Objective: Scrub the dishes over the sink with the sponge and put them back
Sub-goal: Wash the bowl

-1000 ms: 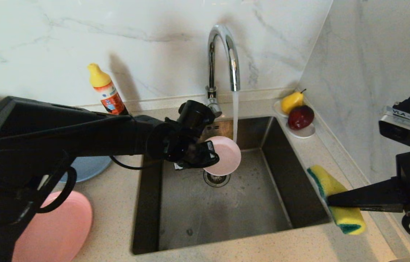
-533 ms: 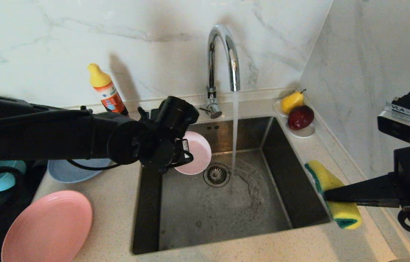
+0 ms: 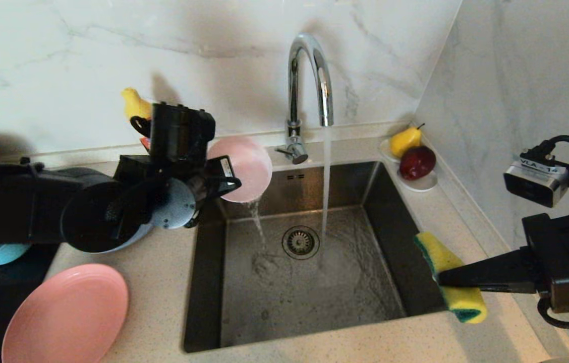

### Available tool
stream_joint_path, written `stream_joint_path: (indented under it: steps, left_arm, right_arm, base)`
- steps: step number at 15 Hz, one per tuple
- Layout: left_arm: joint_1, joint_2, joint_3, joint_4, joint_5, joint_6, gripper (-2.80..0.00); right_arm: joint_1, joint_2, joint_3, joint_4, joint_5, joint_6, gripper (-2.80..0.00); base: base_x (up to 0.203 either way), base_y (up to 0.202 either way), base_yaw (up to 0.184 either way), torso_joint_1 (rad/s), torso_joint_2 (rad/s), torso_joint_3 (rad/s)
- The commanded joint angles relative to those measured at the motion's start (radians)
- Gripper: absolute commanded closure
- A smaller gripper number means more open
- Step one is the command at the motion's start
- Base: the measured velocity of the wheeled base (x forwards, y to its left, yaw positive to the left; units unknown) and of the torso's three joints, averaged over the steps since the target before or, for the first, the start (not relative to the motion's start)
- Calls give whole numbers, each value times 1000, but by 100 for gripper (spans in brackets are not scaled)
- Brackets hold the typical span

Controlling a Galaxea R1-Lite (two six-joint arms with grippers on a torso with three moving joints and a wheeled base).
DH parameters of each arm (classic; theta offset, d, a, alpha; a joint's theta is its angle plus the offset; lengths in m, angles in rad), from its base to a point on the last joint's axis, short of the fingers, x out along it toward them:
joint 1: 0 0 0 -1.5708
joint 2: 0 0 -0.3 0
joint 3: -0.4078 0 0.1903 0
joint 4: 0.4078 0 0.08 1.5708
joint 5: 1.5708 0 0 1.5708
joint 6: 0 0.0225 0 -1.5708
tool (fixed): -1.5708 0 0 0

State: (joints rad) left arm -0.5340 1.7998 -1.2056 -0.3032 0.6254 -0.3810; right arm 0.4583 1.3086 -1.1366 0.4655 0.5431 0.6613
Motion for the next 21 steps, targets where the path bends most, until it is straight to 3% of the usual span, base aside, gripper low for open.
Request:
stream_joint_path:
  steps: [1, 6, 12, 16, 21]
  left_arm:
    - [13, -49, 73, -194, -11, 61, 0]
    - [14, -65, 209, -503, -154, 124, 0]
    - [28, -100, 300, -743, -215, 154, 0]
    - [49, -160, 418, -915, -387, 221, 0]
    - [54, -238, 472, -936, -455, 240, 0]
  right_arm:
    - [2, 12, 3, -8, 11, 3, 0]
    - [0, 21, 3, -8, 14, -25, 0]
    - [2, 42, 12, -8, 41, -29, 0]
    - [2, 52, -2, -8, 57, -28, 0]
    - [2, 57, 6, -8, 60, -28, 0]
  base:
    - [0, 0, 0, 0, 0, 0]
    - [0, 0, 0, 0, 0, 0]
    - [0, 0, 0, 0, 0, 0]
    - [0, 0, 0, 0, 0, 0]
    - [0, 0, 0, 0, 0, 0]
